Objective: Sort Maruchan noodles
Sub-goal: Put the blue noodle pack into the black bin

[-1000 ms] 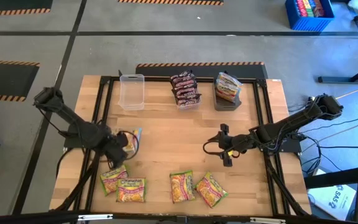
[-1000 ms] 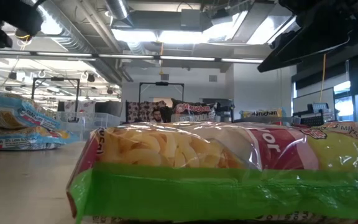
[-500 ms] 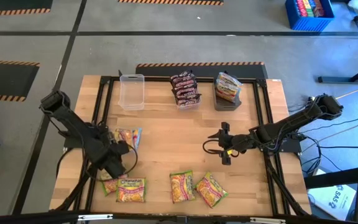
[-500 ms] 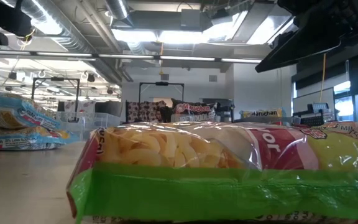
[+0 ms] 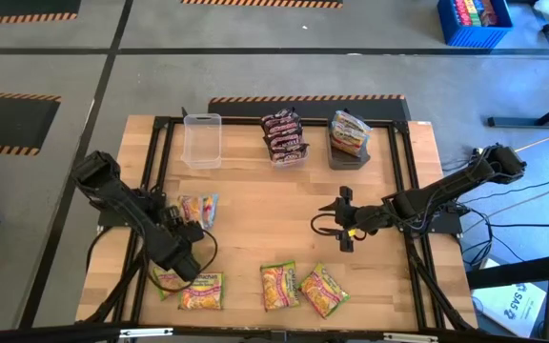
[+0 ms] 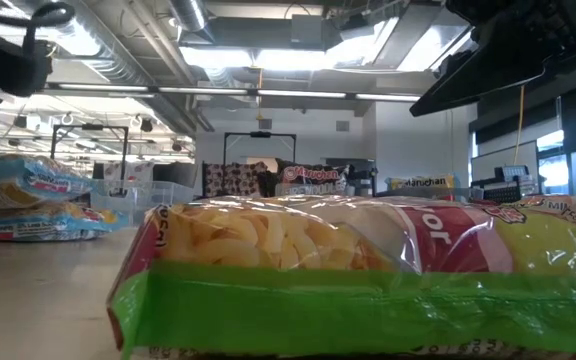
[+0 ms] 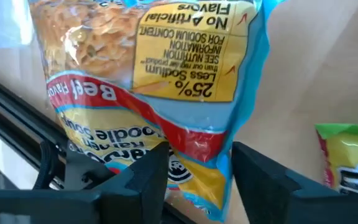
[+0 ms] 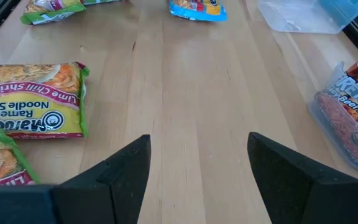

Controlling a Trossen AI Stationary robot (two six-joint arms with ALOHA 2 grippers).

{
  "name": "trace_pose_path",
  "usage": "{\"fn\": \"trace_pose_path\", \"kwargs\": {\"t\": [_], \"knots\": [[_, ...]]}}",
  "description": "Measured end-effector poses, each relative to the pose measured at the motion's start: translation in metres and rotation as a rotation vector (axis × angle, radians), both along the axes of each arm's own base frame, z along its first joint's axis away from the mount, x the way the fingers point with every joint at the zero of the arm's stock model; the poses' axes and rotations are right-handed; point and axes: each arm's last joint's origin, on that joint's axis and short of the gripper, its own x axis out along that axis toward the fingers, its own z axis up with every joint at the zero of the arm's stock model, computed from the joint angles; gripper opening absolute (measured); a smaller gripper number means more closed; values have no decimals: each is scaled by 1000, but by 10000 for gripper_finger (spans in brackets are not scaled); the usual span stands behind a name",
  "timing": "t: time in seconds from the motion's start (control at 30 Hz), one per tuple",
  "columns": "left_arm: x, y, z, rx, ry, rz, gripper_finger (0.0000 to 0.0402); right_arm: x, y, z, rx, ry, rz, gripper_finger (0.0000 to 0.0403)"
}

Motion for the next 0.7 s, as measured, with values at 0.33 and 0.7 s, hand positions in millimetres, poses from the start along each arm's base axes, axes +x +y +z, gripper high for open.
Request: {"fn": "trace_pose_path", "kwargs": {"t": [0.33, 0.7], "knots": [[2, 1, -2, 69, -47, -5, 25, 0, 0, 0, 0, 0, 0, 250], [16, -2, 23, 105, -93, -23, 1, 0, 0, 0, 5, 2, 7, 250]]}}
